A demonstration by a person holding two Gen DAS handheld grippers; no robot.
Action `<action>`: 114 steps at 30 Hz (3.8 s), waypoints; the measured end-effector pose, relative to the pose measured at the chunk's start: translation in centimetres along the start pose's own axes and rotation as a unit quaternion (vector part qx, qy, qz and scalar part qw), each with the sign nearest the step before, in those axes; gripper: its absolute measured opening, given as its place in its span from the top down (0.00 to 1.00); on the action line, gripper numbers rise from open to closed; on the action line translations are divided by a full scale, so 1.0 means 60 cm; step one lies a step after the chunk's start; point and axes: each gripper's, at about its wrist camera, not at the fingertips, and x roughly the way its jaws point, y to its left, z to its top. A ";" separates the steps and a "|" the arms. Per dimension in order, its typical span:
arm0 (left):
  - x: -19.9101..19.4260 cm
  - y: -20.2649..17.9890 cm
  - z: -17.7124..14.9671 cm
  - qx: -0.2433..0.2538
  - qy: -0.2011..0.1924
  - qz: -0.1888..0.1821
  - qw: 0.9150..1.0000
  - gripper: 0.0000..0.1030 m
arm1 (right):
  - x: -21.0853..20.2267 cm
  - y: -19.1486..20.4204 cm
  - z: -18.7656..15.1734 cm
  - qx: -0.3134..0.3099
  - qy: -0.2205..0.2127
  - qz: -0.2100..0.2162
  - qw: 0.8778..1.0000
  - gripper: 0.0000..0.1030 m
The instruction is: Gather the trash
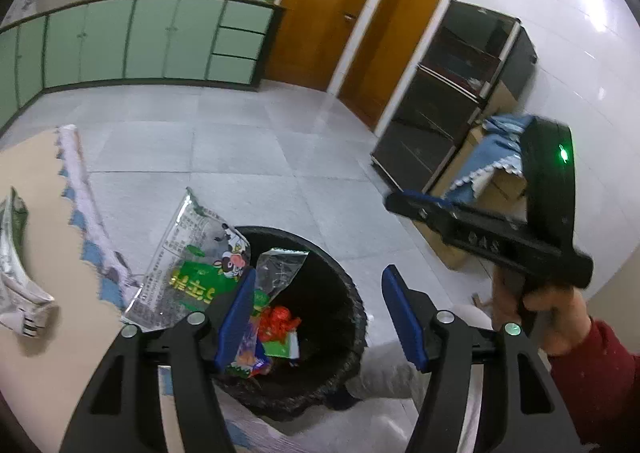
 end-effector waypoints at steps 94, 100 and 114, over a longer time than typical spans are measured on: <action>-0.286 0.334 -0.138 -0.188 -0.072 0.306 0.930 0.74 | 0.195 0.466 0.014 -0.190 0.085 0.129 0.970 0.58; -0.328 0.325 -0.140 -0.207 -0.122 0.290 0.927 0.24 | 0.197 0.462 0.020 -0.183 0.087 0.131 0.970 0.58; -0.326 0.328 -0.125 -0.199 -0.115 0.283 0.931 0.32 | 0.191 0.474 0.020 -0.190 0.078 0.132 0.970 0.58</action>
